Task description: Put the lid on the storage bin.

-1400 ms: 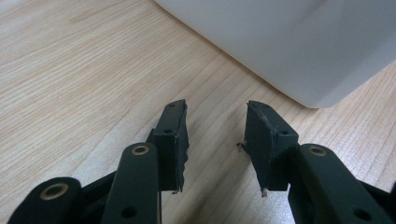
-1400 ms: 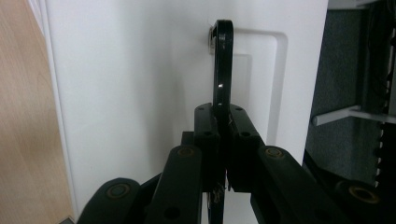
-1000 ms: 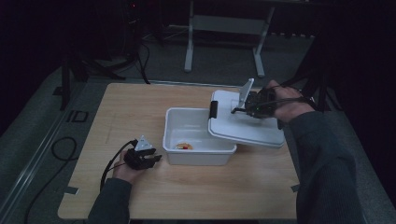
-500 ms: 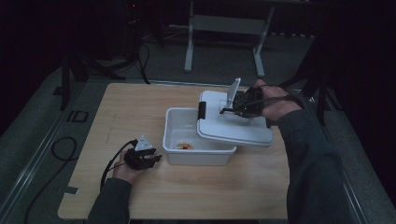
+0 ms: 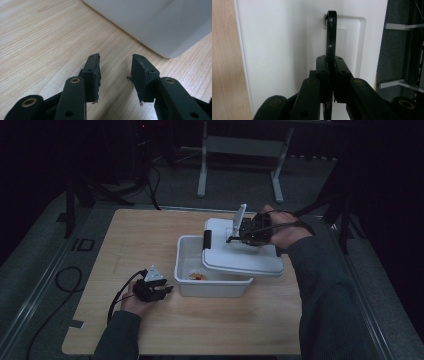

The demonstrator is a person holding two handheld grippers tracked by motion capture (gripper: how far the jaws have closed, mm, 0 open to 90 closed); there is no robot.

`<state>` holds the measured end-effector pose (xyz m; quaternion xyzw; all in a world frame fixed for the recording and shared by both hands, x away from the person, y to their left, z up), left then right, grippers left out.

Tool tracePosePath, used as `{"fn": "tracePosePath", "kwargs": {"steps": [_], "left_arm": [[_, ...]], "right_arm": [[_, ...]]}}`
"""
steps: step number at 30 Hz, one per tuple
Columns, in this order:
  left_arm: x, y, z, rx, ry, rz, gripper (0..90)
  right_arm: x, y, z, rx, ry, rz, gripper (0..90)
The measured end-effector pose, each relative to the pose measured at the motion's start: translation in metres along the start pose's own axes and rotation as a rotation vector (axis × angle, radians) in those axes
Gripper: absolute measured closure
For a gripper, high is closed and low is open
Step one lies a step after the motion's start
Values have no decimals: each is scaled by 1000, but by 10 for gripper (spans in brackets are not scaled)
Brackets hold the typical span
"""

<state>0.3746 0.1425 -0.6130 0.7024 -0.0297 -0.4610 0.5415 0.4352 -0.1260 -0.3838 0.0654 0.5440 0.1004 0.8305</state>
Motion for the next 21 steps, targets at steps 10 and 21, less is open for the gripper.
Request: {"fn": "tracePosePath", "kwargs": {"steps": [10,21], "left_arm": [[0,0,0,4,0,-2,591],[0,0,0,2,0,-1,592]], "right_arm": [[3,12,0,-17,7,8,847],[8,27,-3,-40,20,16,847]]}}
Point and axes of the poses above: each handheld gripper's, and its own axes: x roughly forward along the jaws, y roughly out of its top, z roughly to its right, the point moved 8 cm from there along x, roughly forward along the jaws, and after that the axes turned 6 degrees about z, right-handed, at the moved point
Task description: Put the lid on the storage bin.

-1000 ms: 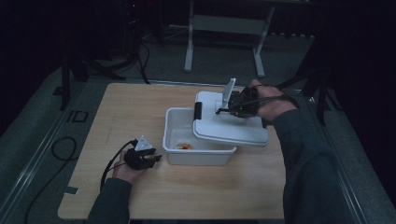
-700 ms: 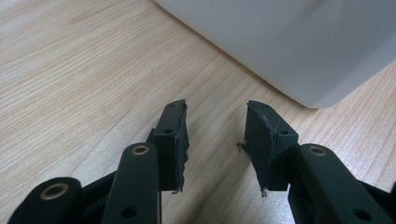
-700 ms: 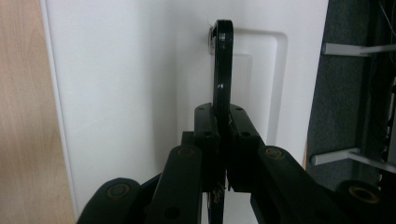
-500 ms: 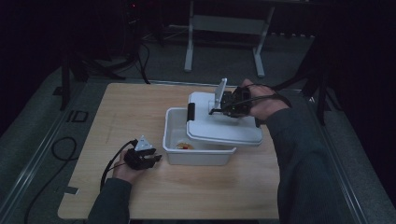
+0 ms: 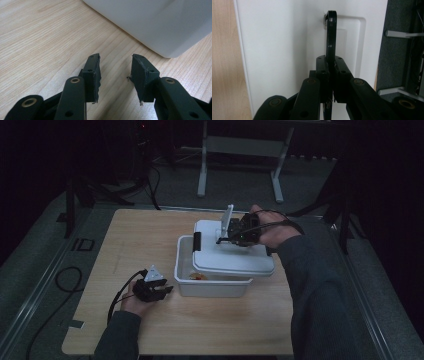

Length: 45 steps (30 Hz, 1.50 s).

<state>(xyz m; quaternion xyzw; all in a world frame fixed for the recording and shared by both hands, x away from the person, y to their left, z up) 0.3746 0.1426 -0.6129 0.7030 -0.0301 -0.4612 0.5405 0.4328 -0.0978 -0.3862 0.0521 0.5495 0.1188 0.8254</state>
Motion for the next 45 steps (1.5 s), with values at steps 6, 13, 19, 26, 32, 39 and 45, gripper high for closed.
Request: {"fn": "tracePosePath", "kwargs": {"steps": [6,13,19,26,32,39,45], "left_arm": [[0,0,0,1,0,-1,591],[0,0,0,1,0,-1,591],[0,0,0,0,0,0,591],[0,0,0,0,0,0,591],[0,0,0,1,-1,0,591],[0,0,0,1,-1,0,592],[0,0,0,2,-2,0,592]], "right_arm": [[3,7,-1,-5,8,-5,846],[6,12,-1,-7,21,-6,847],[10,17,-1,-19,28,-2,846],[13,23,-2,-21,35,0,847],[16,27,-3,-19,39,-6,846],[21,32,-4,-19,46,-14,847],[22,37,-4,-19,52,-9,847]]}}
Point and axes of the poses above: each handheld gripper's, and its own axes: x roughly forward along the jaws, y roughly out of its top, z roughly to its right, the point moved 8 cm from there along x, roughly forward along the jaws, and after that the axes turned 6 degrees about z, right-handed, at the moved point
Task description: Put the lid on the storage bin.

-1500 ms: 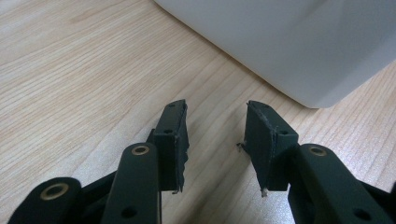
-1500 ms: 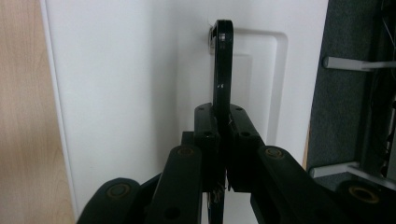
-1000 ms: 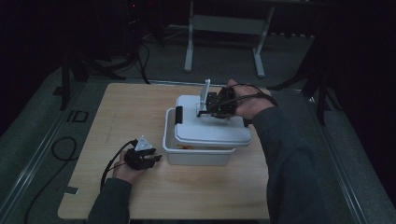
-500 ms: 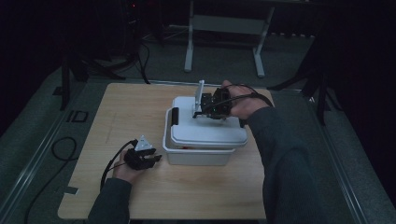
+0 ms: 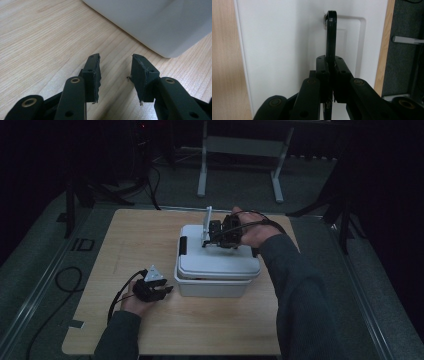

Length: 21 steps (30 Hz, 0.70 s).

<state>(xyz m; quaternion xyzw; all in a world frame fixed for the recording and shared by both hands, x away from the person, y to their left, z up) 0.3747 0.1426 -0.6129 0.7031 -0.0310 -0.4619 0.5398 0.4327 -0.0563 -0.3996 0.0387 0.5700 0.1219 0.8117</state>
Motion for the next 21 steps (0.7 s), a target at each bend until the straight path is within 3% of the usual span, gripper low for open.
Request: {"fn": "tracePosePath", "kwargs": {"steps": [21], "left_arm": [[0,0,0,1,-2,-1,592]], "right_arm": [[10,9,-2,7,16,-16,846]]}}
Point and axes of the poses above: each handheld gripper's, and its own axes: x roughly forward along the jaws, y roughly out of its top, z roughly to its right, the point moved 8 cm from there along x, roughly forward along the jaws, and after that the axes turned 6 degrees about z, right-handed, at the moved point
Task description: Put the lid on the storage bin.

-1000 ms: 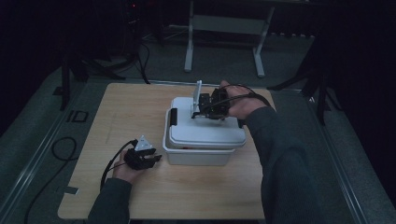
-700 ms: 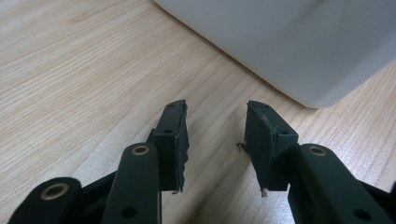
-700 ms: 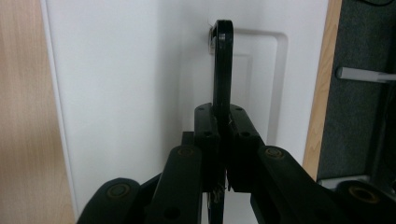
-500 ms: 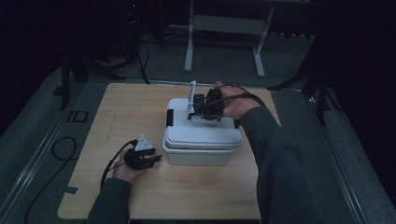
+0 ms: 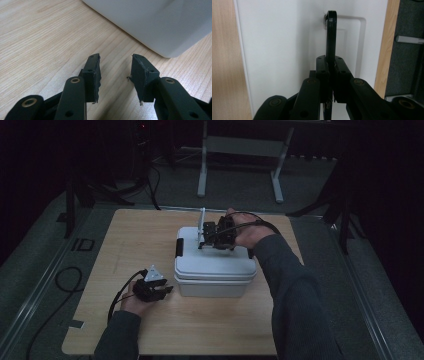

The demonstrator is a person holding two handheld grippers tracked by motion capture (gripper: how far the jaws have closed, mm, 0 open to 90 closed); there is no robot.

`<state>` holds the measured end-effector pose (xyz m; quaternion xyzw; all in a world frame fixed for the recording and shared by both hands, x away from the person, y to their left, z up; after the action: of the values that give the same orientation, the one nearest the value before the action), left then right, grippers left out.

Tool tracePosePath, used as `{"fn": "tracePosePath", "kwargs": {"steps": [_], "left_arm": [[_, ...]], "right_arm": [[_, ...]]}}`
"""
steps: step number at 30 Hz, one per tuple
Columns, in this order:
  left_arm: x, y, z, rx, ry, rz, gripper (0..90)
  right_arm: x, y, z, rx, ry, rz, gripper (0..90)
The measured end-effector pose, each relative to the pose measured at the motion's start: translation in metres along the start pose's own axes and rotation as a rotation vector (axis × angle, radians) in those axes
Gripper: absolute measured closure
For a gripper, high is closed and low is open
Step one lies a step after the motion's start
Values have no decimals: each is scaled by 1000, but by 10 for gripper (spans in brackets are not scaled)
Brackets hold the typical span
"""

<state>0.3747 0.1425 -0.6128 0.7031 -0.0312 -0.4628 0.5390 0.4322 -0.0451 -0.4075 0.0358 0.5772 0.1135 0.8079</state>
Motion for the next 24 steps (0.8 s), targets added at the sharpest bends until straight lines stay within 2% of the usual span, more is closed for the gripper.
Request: {"fn": "tracePosePath", "kwargs": {"steps": [24], "left_arm": [[0,0,0,2,-1,1,593]], "right_arm": [[12,5,-2,-3,8,-24,846]]}}
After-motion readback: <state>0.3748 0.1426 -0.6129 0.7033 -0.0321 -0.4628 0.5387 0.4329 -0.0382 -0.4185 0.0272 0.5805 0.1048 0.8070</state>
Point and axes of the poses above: each handheld gripper's, and its own axes: x roughly forward along the jaws, y roughly out of its top, z roughly to its right, the point moved 8 cm from there along x, roughly forward along the jaws, and after that the axes turned 6 degrees about z, right-handed, at the moved point
